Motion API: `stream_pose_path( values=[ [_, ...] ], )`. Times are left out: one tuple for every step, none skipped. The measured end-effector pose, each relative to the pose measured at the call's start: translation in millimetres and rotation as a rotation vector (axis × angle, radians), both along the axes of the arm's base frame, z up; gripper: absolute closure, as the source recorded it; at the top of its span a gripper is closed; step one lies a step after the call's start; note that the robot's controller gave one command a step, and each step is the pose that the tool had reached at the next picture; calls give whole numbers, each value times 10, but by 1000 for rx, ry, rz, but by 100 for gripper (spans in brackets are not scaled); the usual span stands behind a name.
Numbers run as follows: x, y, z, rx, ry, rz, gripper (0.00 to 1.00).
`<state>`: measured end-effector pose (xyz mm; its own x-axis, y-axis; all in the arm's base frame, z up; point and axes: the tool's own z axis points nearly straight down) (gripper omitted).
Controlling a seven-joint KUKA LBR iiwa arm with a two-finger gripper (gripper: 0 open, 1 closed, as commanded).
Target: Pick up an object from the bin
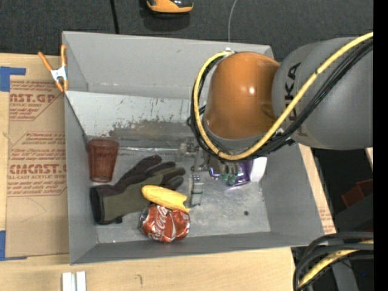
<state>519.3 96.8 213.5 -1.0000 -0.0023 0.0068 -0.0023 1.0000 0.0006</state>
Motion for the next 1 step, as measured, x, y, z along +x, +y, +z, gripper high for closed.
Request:
stream_pose_path(
  values=[
    [17,-6,45,1,-8,-2,0]
  ],
)
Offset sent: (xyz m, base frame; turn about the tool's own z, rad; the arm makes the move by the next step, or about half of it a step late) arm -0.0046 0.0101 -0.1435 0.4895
